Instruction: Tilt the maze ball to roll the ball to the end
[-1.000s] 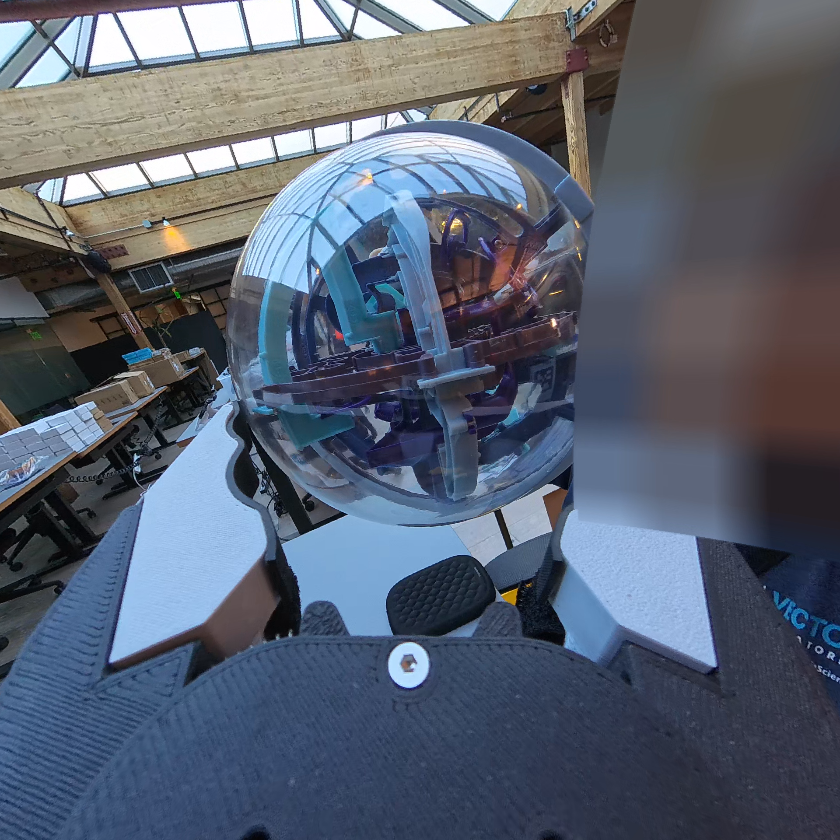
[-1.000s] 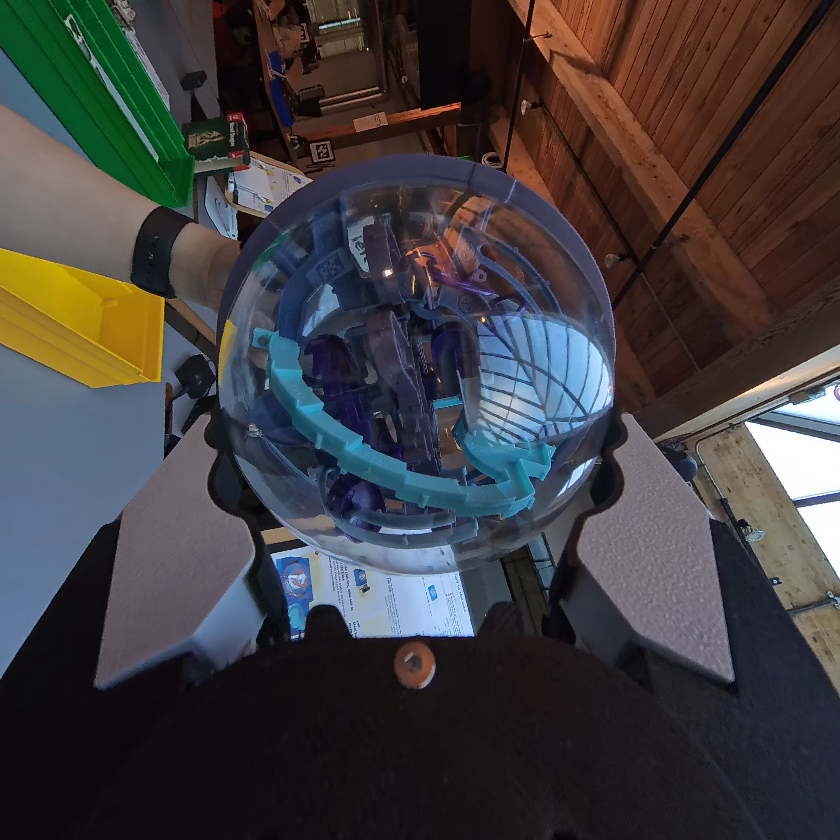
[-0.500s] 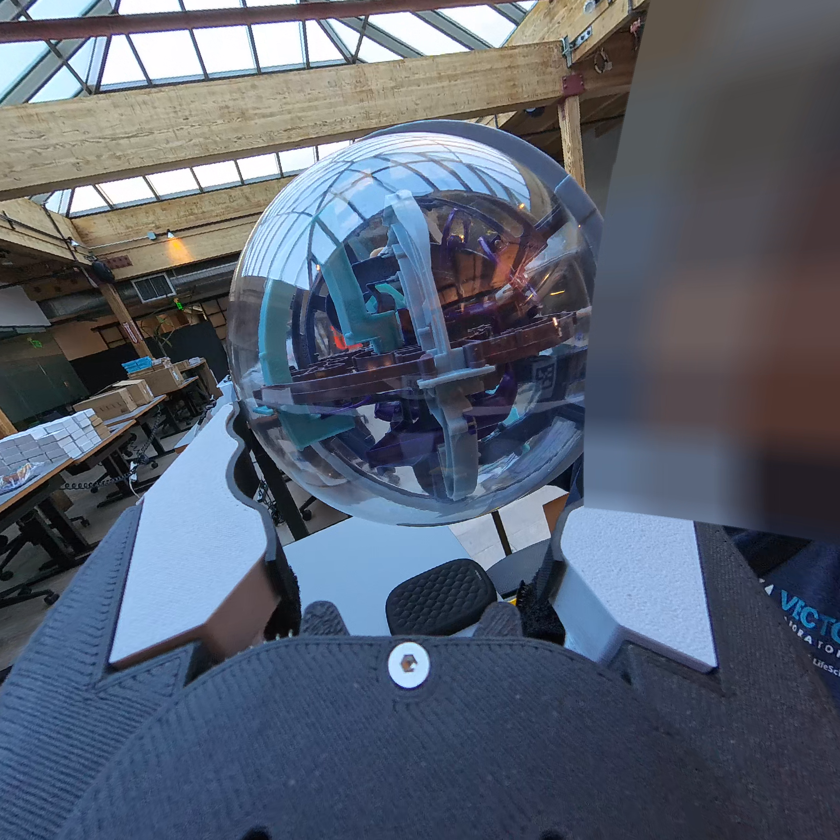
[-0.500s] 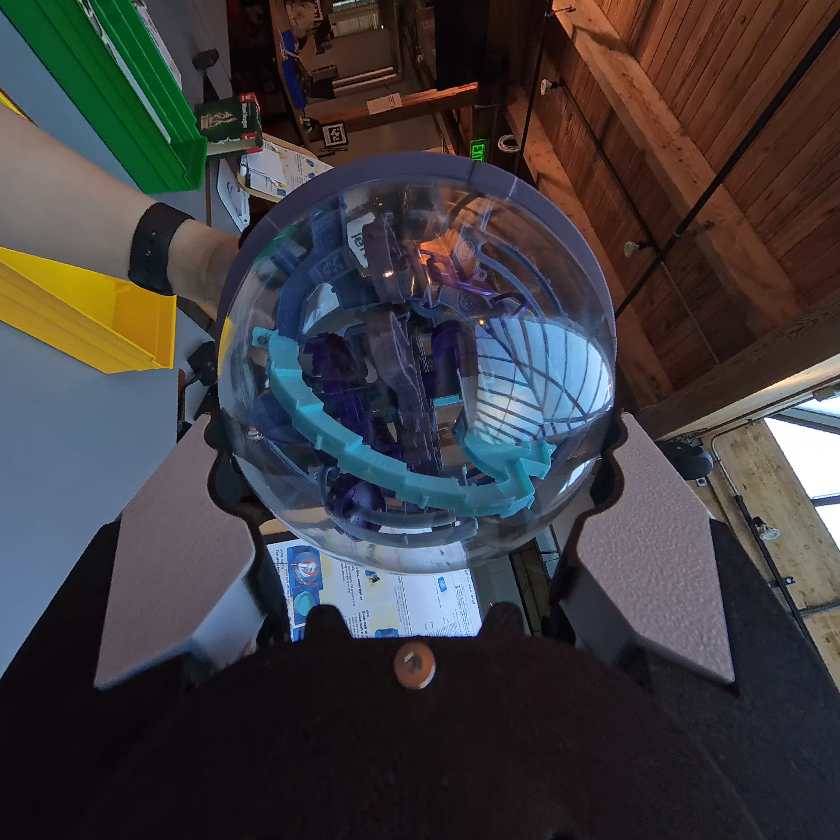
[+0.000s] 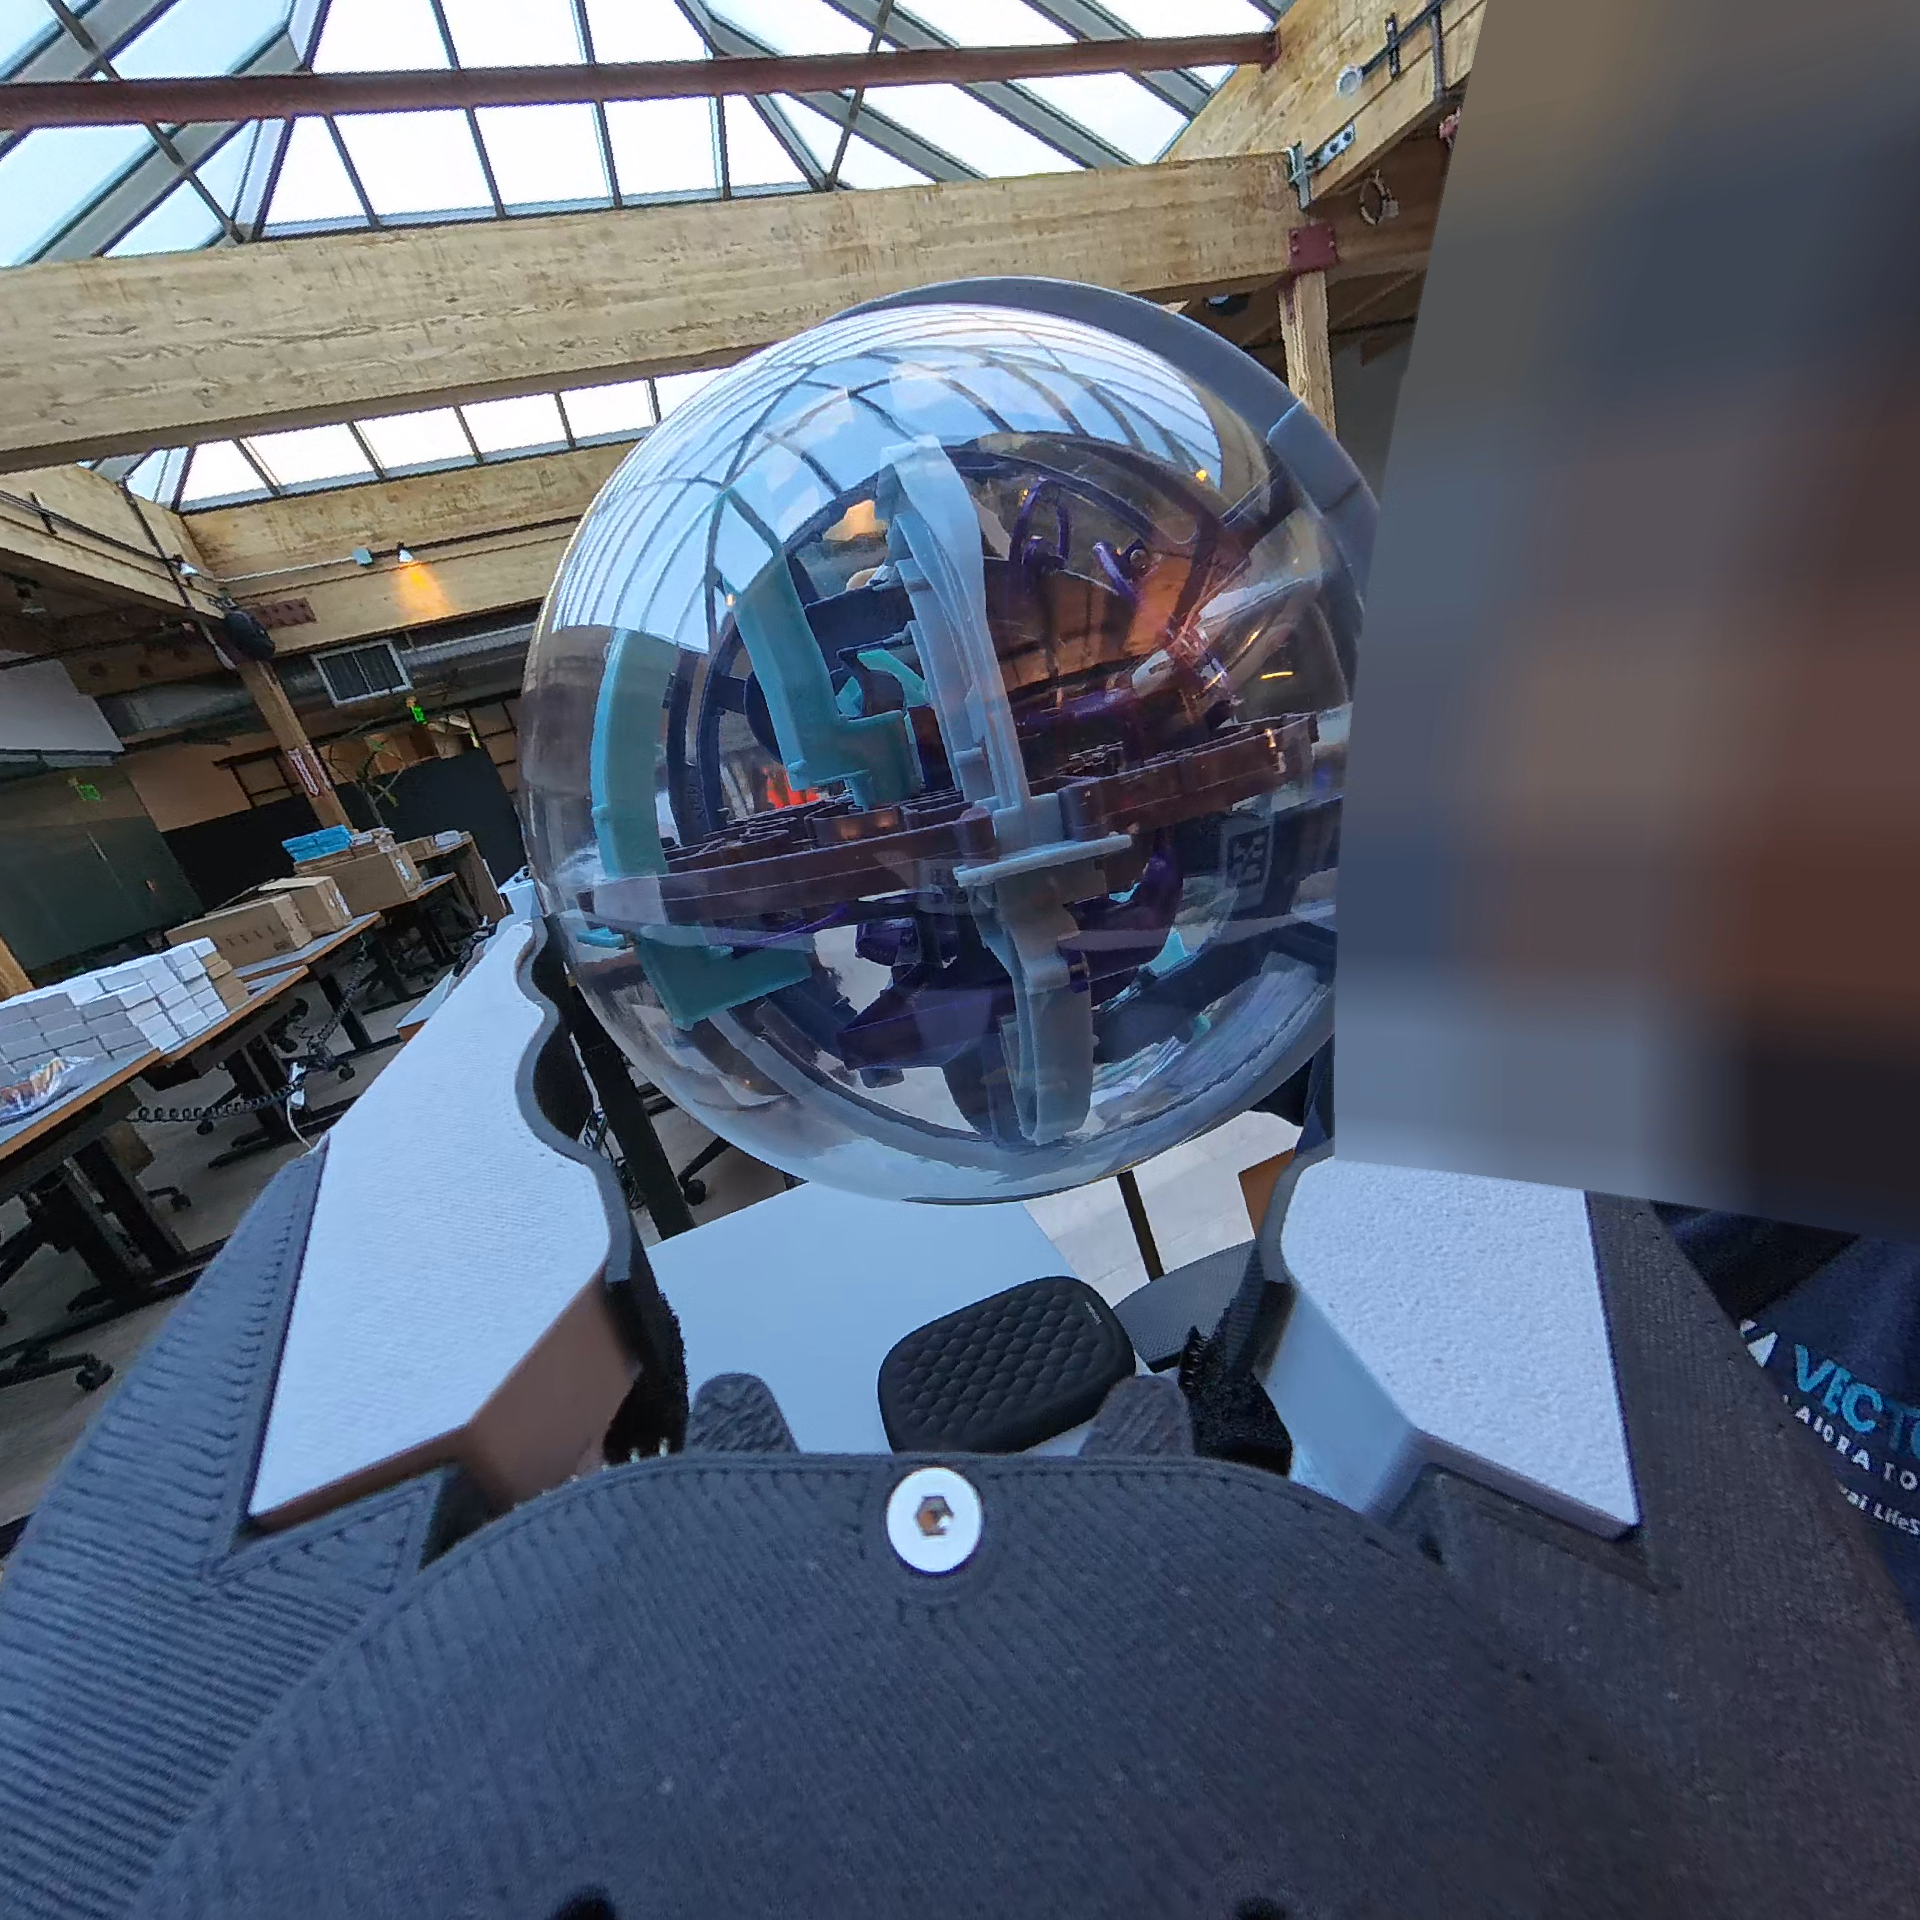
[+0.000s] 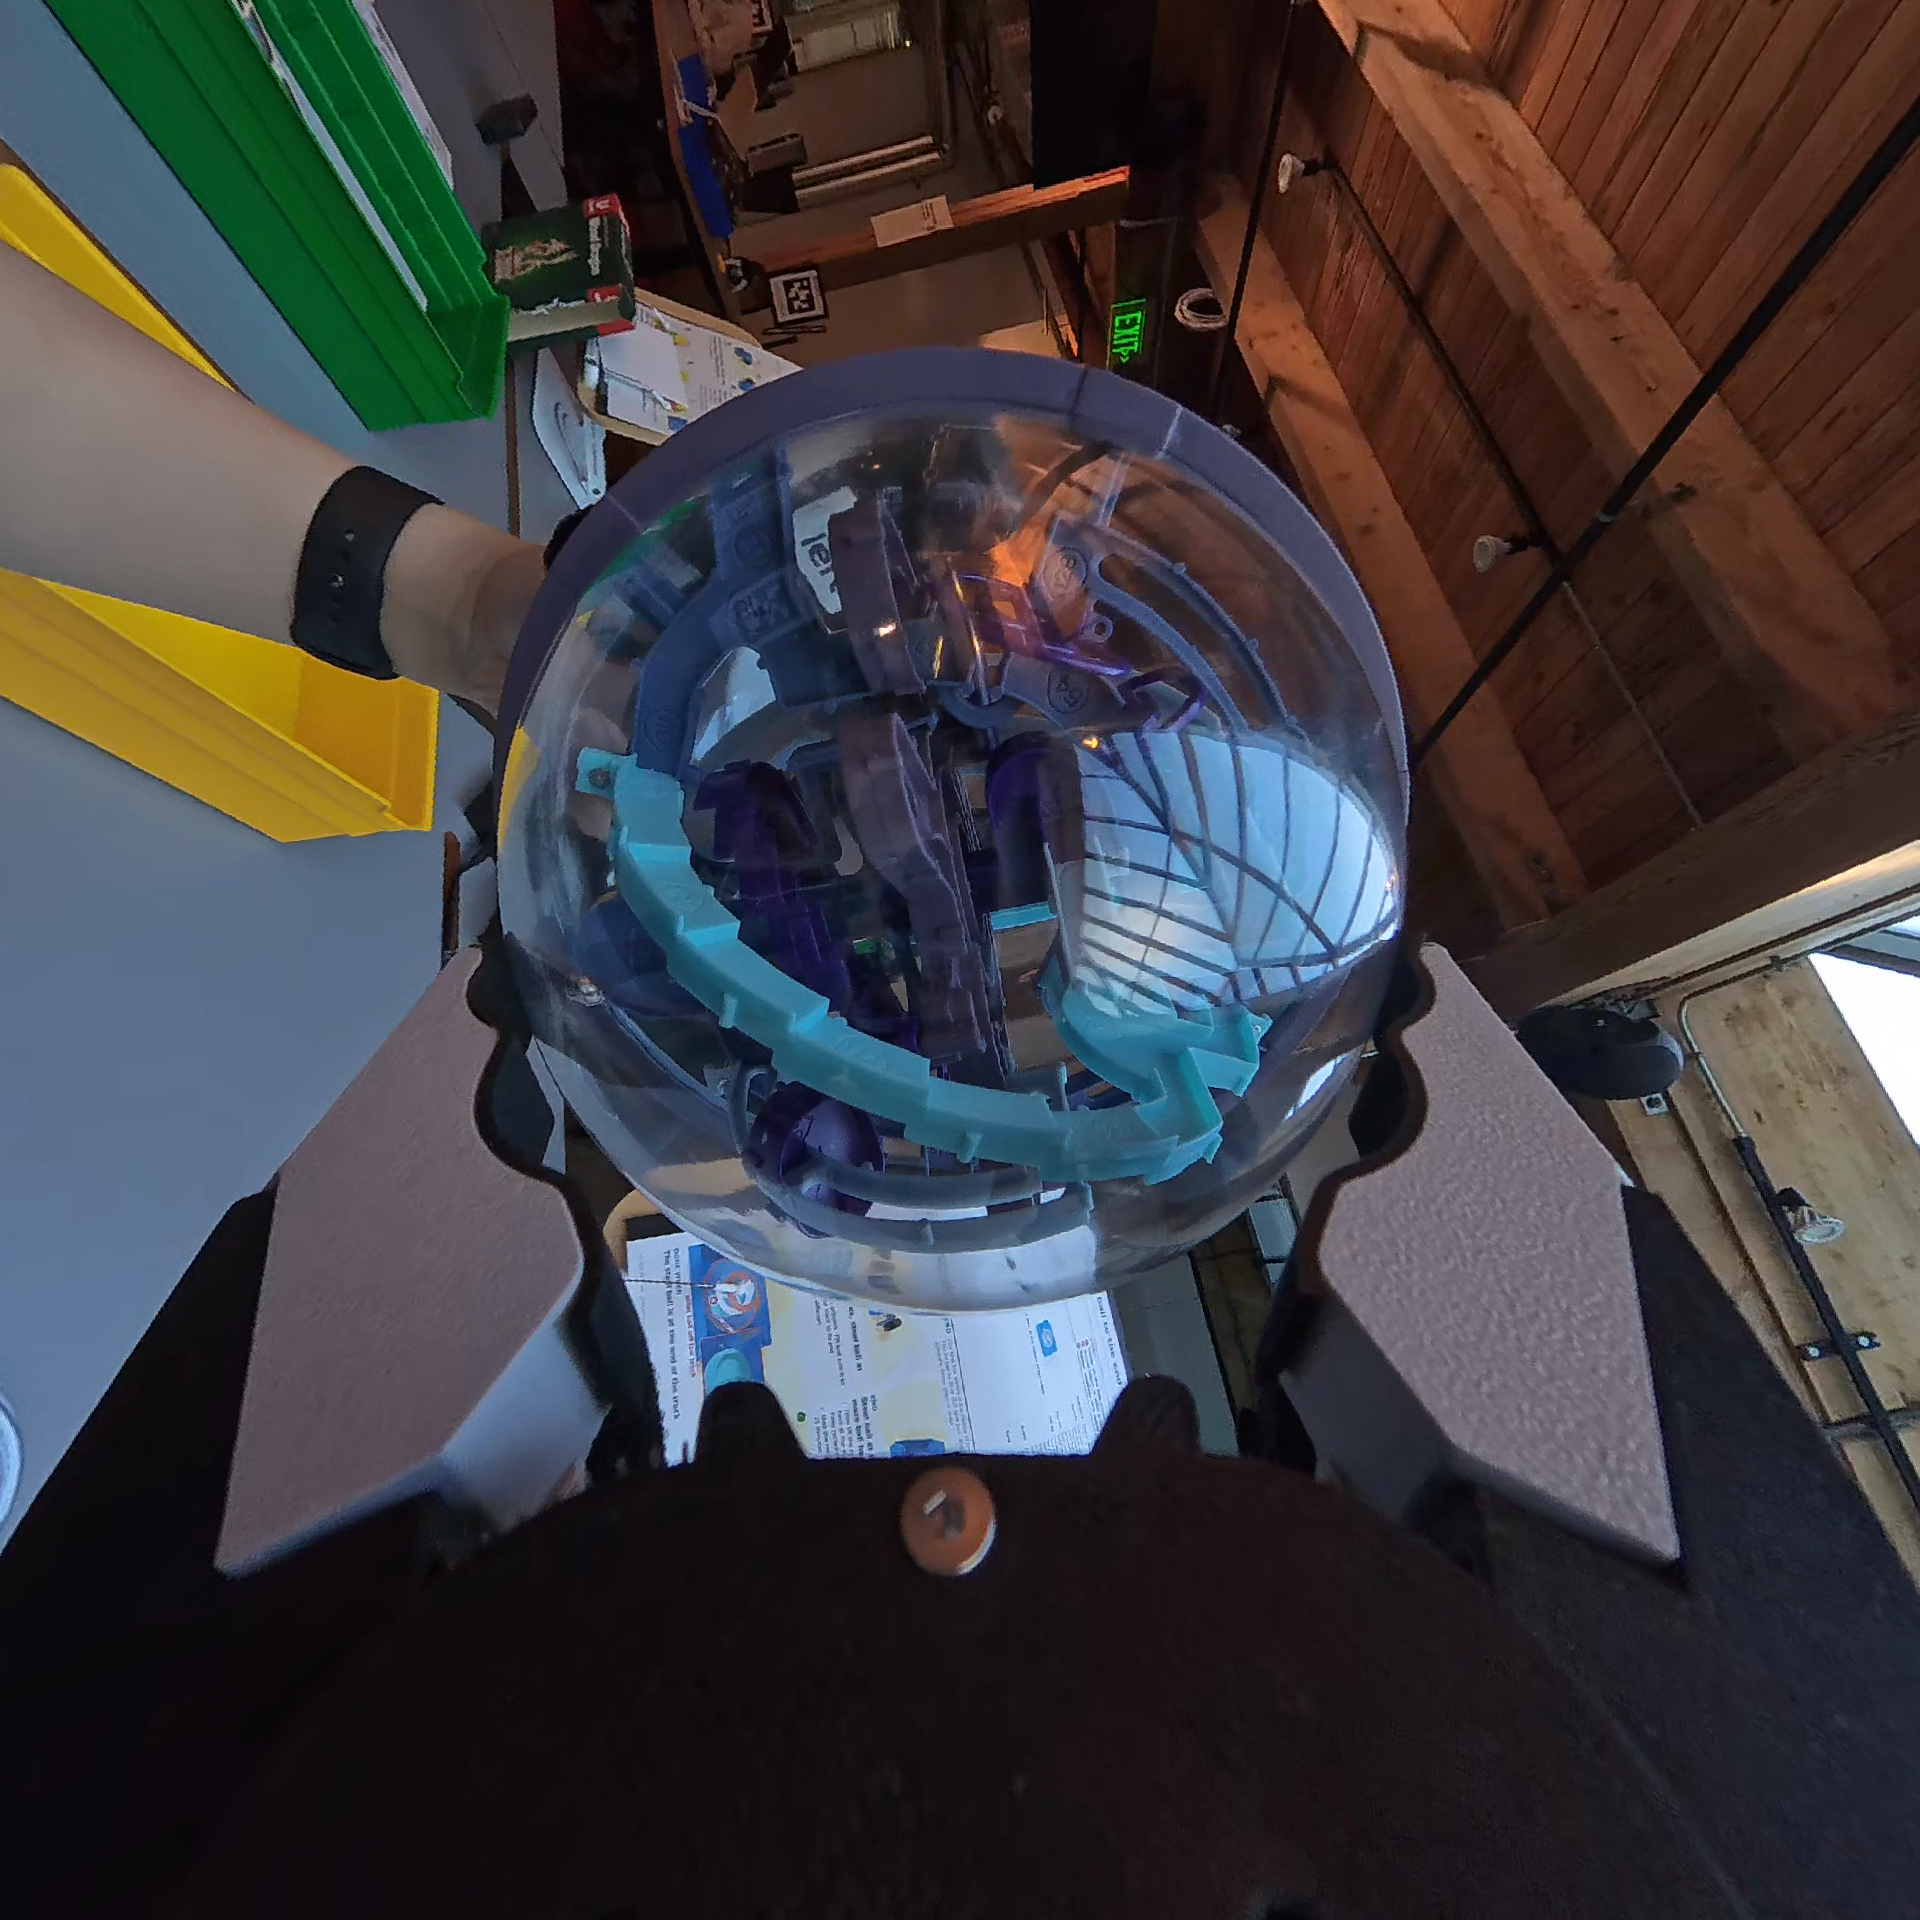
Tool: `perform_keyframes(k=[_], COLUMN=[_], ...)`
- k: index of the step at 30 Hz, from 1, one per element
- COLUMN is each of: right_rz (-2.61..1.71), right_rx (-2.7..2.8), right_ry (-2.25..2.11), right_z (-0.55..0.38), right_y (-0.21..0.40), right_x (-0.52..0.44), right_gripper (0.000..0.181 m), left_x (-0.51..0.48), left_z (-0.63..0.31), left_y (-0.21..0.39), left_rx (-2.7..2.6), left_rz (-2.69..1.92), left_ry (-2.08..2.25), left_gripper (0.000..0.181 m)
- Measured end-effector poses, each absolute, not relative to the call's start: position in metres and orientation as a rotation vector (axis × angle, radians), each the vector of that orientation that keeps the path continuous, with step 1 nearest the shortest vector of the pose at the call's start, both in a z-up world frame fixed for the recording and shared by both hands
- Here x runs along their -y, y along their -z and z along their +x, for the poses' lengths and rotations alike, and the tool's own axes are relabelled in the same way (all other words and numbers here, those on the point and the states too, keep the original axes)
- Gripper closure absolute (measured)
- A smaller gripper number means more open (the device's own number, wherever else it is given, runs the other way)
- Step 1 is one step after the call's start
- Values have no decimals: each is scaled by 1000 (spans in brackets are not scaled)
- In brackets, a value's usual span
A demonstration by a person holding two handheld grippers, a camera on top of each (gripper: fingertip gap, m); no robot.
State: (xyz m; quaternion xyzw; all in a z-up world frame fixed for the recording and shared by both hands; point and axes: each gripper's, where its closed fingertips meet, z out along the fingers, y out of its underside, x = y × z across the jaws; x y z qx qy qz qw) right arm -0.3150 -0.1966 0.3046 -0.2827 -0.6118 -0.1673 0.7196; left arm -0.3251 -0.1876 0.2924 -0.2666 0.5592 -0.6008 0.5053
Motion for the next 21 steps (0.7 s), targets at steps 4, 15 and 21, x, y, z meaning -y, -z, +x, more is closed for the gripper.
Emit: perform_keyframes(k=[4, 15, 21], right_rz=[-636, -638, -646], right_rx=[1359, 1374, 1376], right_ry=[362, 381, 381], right_z=[-317, -321, -319], right_y=[-300, -293, -293], right_x=[191, 189, 188], right_gripper=[24, 24, 24], left_x=[182, 178, 178], left_z=[-327, -329, -328], left_y=[-288, -280, -280], left_rx=[-1338, -1336, -1330], left_rz=[-649, -608, -614], left_ry=[1462, 1500, 1497], left_gripper=[38, 38, 38])
